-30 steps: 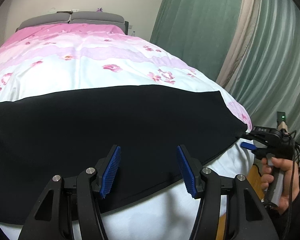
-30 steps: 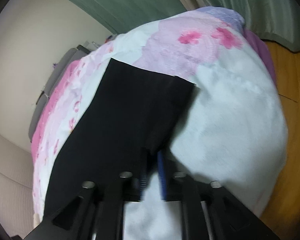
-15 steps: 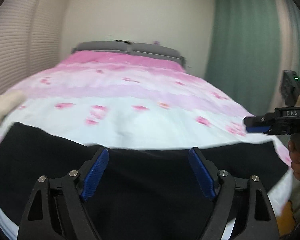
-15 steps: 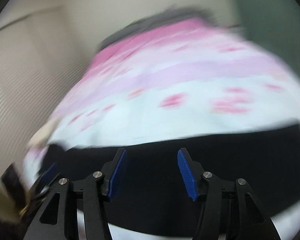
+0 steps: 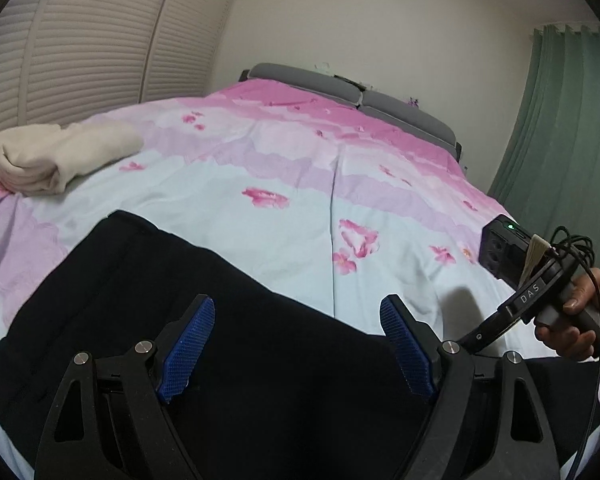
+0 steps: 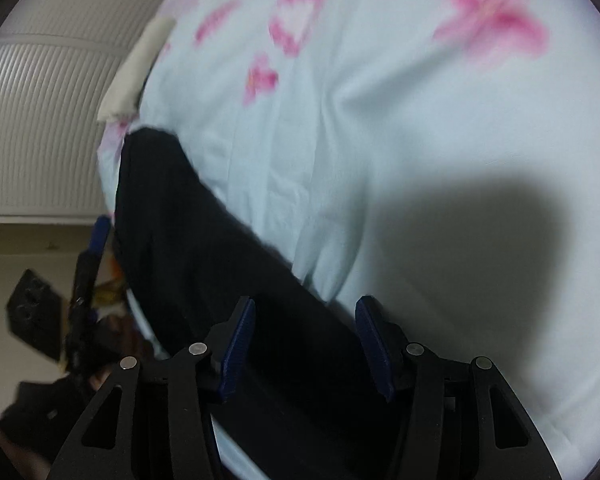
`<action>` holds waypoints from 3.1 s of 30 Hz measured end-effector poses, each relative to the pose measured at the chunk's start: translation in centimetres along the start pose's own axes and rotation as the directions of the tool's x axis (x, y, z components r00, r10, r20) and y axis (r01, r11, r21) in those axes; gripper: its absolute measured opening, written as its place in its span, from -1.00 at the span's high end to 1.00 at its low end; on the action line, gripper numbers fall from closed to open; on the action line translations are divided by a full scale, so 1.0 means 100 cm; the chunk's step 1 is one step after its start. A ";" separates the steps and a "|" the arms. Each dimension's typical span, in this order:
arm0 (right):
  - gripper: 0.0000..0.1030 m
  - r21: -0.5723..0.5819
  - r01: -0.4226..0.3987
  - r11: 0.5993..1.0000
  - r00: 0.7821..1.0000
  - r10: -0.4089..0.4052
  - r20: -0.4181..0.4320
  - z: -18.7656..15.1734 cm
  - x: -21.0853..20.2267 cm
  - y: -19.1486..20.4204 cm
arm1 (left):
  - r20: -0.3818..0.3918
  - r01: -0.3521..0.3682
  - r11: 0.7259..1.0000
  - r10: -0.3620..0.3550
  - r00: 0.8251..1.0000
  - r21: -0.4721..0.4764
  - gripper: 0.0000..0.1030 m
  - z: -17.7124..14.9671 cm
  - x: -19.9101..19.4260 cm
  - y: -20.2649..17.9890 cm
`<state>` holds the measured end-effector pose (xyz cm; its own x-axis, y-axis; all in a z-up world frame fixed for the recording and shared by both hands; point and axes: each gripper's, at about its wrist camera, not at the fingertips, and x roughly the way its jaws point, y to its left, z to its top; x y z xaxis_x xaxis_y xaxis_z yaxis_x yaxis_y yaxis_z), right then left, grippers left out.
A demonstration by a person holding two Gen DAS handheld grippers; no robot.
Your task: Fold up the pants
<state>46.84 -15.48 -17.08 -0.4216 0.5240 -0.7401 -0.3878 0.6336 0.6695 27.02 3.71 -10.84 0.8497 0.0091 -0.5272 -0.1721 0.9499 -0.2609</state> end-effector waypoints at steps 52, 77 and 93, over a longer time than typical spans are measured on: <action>0.76 0.218 -0.163 0.962 0.913 0.064 0.402 0.007 -0.041 -0.005 | 0.006 -0.060 0.997 0.060 0.998 0.056 -0.66 -0.001 0.002 0.008; 0.28 0.169 0.263 0.950 0.815 -0.312 0.488 0.004 -0.087 0.023 | -0.032 -0.011 0.997 0.013 0.999 0.078 -0.74 0.005 0.037 -0.004; 0.97 0.142 0.179 0.974 0.819 -0.227 0.526 0.000 -0.077 0.012 | -0.031 -0.003 0.997 0.005 1.000 0.072 -0.74 0.003 0.039 -0.003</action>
<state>49.60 -18.78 -10.58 0.1738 0.5848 -0.7923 -0.3371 0.7913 0.5101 30.55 3.56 -12.54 0.8328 0.0046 -0.5535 -0.1383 0.9700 -0.2000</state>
